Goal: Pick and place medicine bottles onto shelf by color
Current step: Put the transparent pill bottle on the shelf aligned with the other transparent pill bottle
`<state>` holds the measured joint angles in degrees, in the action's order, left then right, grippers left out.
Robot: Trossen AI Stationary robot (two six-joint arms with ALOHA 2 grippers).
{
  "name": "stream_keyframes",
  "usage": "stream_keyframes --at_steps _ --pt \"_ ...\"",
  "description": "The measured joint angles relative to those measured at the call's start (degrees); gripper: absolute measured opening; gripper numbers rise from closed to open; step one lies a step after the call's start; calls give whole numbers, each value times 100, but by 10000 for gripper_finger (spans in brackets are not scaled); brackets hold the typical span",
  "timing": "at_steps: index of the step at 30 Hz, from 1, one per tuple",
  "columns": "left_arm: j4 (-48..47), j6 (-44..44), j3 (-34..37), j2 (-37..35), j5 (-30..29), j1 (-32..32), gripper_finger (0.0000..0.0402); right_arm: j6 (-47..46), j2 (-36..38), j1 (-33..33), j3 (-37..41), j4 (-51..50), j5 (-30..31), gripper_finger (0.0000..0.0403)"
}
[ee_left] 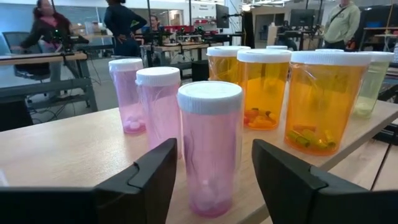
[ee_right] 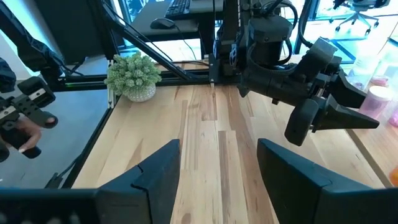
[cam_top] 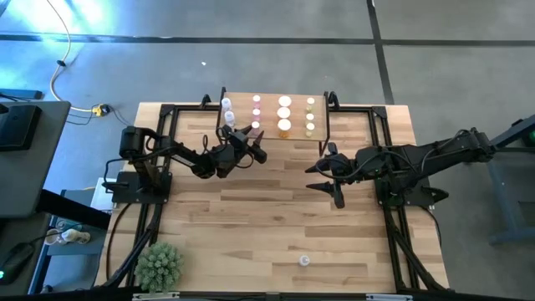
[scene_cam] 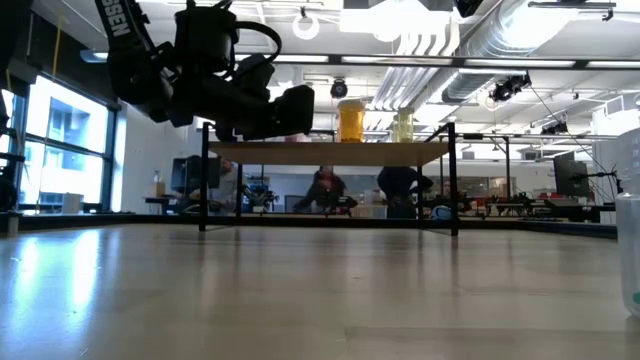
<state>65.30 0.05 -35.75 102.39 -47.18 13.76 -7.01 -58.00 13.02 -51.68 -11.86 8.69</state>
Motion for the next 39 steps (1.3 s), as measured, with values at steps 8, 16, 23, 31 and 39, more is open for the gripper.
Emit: stream_keyframes --at_steps 8,16,23,31,39 --pt "6 -8 0 0 -27 0 242 2 -2 -2 0 0 -20 204" --pt "163 -24 4 -7 -118 -7 267 0 -1 -2 0 -2 -20 204" --pt "183 7 -43 -7 2 -14 263 1 -2 -1 0 -2 -17 204" --pt "198 519 -432 -7 -308 -99 262 0 -2 0 0 -78 -13 204" --pt "177 923 -659 -68 -955 -236 262 0 -2 0 0 -264 7 204"
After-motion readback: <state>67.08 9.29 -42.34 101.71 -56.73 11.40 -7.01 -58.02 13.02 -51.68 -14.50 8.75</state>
